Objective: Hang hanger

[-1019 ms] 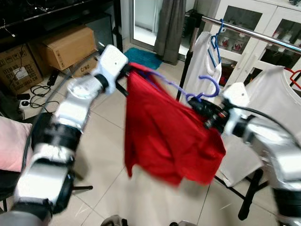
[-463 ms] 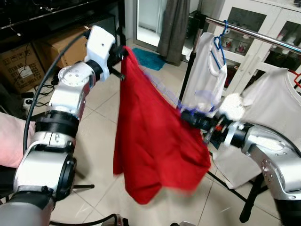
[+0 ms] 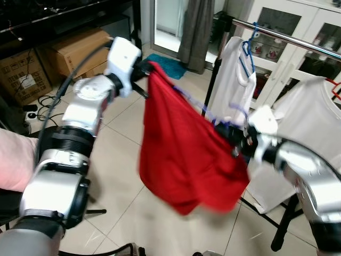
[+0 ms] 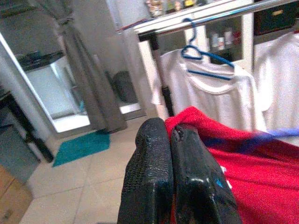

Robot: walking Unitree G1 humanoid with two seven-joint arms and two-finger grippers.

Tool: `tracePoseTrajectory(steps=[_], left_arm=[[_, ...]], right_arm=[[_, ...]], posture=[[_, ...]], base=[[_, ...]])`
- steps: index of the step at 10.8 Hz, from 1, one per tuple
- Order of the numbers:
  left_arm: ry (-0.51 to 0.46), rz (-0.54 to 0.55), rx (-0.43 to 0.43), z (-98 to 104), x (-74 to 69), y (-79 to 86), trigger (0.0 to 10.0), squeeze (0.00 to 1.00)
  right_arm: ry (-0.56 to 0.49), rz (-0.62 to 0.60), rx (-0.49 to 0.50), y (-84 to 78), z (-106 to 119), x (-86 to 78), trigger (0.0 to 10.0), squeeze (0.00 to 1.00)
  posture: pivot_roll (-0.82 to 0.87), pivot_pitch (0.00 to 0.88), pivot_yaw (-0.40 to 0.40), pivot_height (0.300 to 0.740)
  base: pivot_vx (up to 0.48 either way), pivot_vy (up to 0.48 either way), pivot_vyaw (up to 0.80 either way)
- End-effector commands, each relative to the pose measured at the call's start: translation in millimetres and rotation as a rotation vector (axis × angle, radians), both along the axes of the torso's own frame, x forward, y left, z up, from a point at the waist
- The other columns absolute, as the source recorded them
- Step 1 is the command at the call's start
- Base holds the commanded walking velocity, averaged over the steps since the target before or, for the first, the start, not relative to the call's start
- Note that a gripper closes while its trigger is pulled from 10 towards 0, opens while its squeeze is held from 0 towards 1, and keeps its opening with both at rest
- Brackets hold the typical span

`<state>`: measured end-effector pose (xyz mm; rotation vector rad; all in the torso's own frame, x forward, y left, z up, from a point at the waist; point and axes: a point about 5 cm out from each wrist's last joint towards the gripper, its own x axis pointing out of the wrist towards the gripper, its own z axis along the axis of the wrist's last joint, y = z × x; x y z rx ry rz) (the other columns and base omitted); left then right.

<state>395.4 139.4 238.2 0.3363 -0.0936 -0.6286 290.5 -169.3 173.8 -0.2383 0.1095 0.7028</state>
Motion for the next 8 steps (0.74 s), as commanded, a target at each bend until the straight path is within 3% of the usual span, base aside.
tracePoseTrajectory(steps=[1, 2, 3, 4, 6, 7, 8], left_arm=[[-0.007, -0.008, 0.007, 0.3, -0.8, -6.3, 0.0, 0.00], [0.011, 0.048, -0.013, -4.0, 2.0, -2.2, 0.0, 0.00], [0.003, 0.099, -0.040, -2.9, 4.3, 4.5, 0.0, 0.00], [-0.069, 0.185, -0.138, 12.8, 7.4, 23.0, 0.0, 0.00], [-0.110, 0.181, -0.279, 31.8, 7.4, 32.7, 0.0, 0.00], [-0.108, 0.214, -0.335, 37.8, 9.5, 42.2, 0.0, 0.00], [-0.104, 0.236, -0.339, 36.8, 10.8, 46.0, 0.0, 0.00]], right_arm=[[-0.038, 0.022, 0.041, 5.0, 8.7, 1.5, 0.0, 0.00], [-0.061, 0.022, 0.155, 3.9, 15.4, 1.0, 0.0, 0.00], [-0.058, 0.051, 0.202, 1.6, 15.7, -2.4, 0.0, 0.00], [0.019, 0.139, 0.239, -6.9, 2.4, -16.5, 0.0, 0.00], [0.075, 0.192, 0.191, -11.8, -11.0, -26.6, 0.0, 0.00], [0.082, 0.217, 0.229, -12.5, -10.3, -28.7, 0.0, 0.00], [0.084, 0.241, 0.242, -11.9, -9.2, -30.2, 0.0, 0.00]], posture=[[-0.07, 0.000, -0.019, 0.740], [-0.07, 0.000, -0.019, 0.740], [-0.07, 0.000, -0.019, 0.740], [-0.07, 0.000, -0.020, 0.740], [-0.07, 0.000, -0.020, 0.740], [-0.07, 0.000, -0.021, 0.740], [-0.07, 0.000, -0.022, 0.740]], base=[[0.000, 0.000, 0.00], [0.000, 0.000, 0.00], [0.000, 0.000, 0.00], [0.000, 0.000, 0.00], [0.000, 0.000, 0.00], [0.000, 0.000, 0.00], [0.000, 0.000, 0.00]])
